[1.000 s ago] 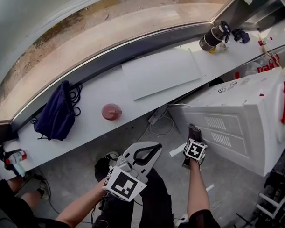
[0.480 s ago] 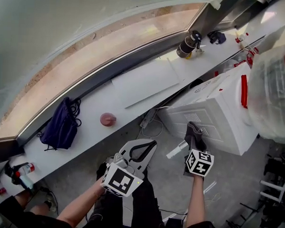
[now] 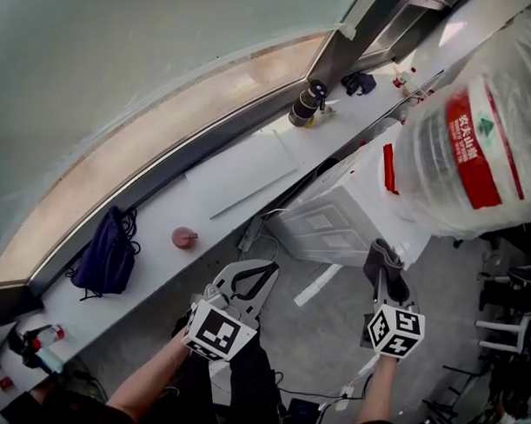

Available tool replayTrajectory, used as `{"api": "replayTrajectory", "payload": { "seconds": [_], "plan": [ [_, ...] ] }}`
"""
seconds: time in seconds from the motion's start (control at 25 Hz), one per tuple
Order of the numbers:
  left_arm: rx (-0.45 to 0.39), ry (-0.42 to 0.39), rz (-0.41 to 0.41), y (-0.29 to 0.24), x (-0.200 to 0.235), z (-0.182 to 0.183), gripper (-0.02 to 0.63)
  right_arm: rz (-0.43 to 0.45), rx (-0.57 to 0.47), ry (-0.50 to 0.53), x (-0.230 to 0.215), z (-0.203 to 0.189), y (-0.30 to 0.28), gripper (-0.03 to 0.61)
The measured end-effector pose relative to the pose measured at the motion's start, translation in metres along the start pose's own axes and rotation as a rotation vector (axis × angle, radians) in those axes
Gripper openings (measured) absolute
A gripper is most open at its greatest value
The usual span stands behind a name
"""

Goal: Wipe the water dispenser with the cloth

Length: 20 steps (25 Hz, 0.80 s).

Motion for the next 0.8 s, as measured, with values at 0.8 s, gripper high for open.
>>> {"api": "replayTrajectory", "payload": {
  "seconds": [0.8],
  "plan": [
    [0.056, 0.027, -0.009, -0.025, -0.011, -0.023, 0.018, -0.077, 0.087, 0.266, 0.004, -0.066, -0.064, 0.101]
  ]
}}
Point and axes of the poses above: the fingertips, and each gripper's own axes: y backward along the fingers, x to its left, z out of its top, the point moved 10 cm from there along y, backward along the fingers, and after that the axes turned 1 degree about y, right-handed, at the moved point
